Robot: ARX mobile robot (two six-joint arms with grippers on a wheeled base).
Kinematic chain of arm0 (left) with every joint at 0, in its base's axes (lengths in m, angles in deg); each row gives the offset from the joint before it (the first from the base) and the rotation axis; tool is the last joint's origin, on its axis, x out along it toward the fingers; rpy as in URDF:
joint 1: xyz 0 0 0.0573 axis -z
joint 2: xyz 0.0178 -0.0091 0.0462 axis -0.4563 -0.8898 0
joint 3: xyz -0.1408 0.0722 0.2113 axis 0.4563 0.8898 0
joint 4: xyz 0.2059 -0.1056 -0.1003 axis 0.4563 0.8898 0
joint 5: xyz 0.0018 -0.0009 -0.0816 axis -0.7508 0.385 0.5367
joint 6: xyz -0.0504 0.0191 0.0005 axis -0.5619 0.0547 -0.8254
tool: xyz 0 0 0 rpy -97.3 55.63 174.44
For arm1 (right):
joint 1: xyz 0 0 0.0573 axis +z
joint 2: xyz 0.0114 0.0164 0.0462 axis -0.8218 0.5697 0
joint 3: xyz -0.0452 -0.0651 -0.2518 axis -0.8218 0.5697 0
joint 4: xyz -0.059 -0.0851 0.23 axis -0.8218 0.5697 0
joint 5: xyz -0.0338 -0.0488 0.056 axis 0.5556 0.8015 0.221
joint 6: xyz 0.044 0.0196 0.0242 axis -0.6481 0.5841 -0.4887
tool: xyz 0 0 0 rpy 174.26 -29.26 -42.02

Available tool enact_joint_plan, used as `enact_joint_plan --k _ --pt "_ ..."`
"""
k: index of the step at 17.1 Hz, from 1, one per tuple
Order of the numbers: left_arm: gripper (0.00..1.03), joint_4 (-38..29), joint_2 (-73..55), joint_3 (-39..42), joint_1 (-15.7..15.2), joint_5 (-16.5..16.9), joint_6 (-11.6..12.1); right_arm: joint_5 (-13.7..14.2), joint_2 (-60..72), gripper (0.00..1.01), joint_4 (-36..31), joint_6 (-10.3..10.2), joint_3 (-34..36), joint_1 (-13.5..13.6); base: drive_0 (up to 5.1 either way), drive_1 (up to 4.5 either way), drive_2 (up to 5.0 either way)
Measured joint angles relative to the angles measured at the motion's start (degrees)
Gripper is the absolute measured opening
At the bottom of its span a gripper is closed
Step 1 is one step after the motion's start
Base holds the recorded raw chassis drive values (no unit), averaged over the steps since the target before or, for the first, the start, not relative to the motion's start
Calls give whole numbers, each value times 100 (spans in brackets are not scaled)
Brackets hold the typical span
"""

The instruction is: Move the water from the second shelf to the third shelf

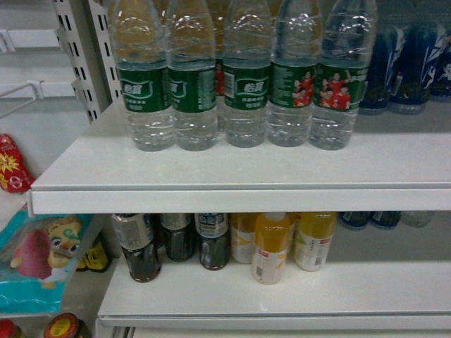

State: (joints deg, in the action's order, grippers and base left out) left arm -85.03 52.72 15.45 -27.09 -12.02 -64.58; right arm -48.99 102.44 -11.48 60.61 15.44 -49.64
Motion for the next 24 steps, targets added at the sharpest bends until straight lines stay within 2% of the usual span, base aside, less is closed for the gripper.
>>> enact_joint_plan --k 9,11,13,20,21,22,23,24 --pt "98 -15 0 0 2 0 0 0 -4 39 11 -2 0 -2 -499 246 246" --pt "98 7 0 0 2 -20 0 -118 -2 39 -35 0 0 39 -499 246 246" --pt "98 4 0 0 2 -13 0 -7 0 39 0 -2 0 17 -499 246 246" --pt "98 0 0 0 2 -9 0 -7 0 39 -7 -2 0 20 -499 246 246" --pt "98 0 0 0 2 -9 0 -114 7 39 -44 48 0 -37 -499 246 246" --pt "98 0 0 0 2 -4 0 -529 116 39 -181 164 -20 -157 -499 246 246" --pt "98 0 0 0 2 -2 0 -778 393 39 -260 267 -166 -151 -499 246 246" --pt "98 -2 0 0 2 0 0 -922 673 39 -284 271 -321 -120 -499 246 246"
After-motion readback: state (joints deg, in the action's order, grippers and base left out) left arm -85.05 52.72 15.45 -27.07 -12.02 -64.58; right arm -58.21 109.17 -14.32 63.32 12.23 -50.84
